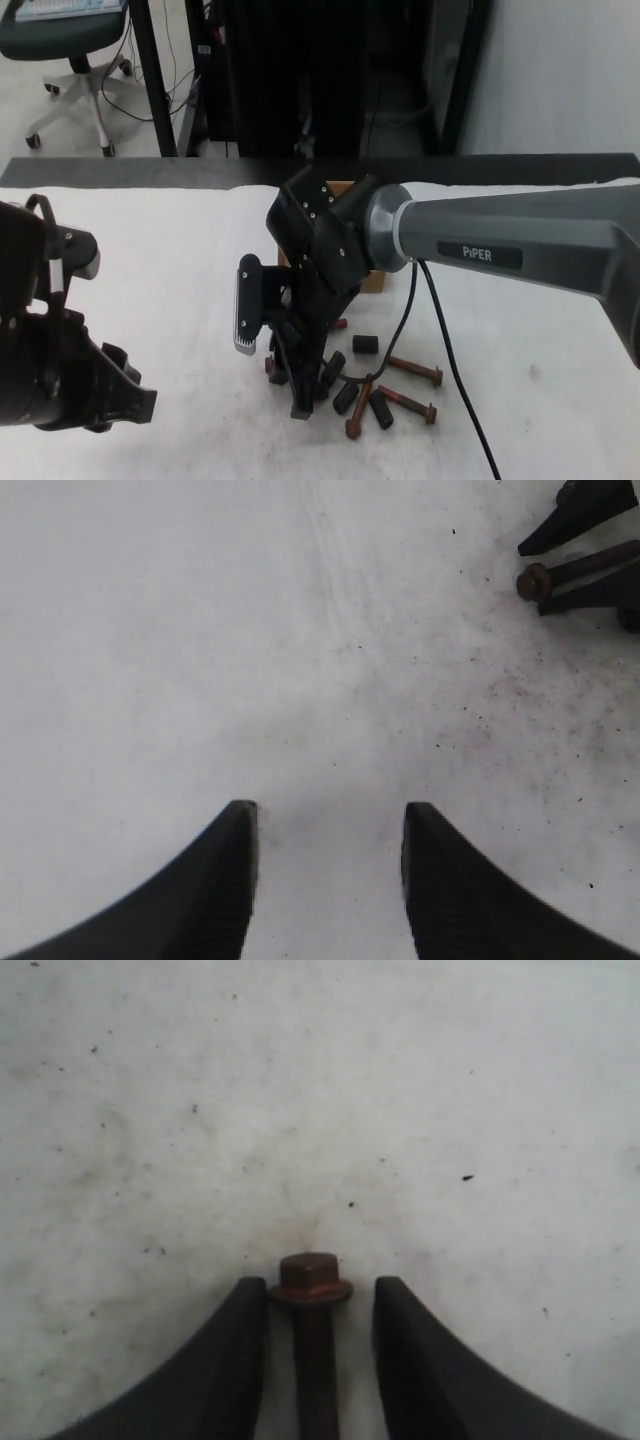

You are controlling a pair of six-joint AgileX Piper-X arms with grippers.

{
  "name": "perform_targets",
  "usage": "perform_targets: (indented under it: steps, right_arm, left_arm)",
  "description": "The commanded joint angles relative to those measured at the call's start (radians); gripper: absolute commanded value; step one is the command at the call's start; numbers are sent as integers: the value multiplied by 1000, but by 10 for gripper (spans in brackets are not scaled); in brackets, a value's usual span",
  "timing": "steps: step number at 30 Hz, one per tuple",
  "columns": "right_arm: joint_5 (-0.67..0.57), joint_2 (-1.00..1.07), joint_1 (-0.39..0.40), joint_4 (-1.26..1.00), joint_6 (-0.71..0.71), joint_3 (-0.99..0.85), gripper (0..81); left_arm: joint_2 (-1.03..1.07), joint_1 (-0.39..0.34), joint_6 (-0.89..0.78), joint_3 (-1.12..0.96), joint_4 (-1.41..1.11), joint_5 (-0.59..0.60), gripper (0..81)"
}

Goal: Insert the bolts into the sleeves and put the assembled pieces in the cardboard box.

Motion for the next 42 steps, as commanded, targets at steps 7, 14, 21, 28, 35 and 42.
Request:
perform_targets:
  steps: [7, 14, 21, 28, 35, 42]
  right_arm:
    - [61, 20, -13, 93, -2, 7, 338]
    - [61, 20, -12, 91, -2, 7, 269]
    - [61, 20, -4, 91, -2, 7, 16]
    - [102, 17, 20, 77, 44, 7, 8]
    - [160, -102, -6, -51, 181, 4, 8]
    - [143, -287, -136, 14, 351, 6, 8]
  left_arm:
    - [-10, 0, 2, -7, -3, -4, 433]
    - [-10, 0, 2, -7, -3, -4, 433]
    - [-10, 0, 2, -7, -3, -4, 433]
    - [-10, 0, -7, -7, -3, -4, 433]
    - [-10, -2, -6, -7, -37, 201, 433]
    - [-10, -2, -81, -8, -116, 373, 433]
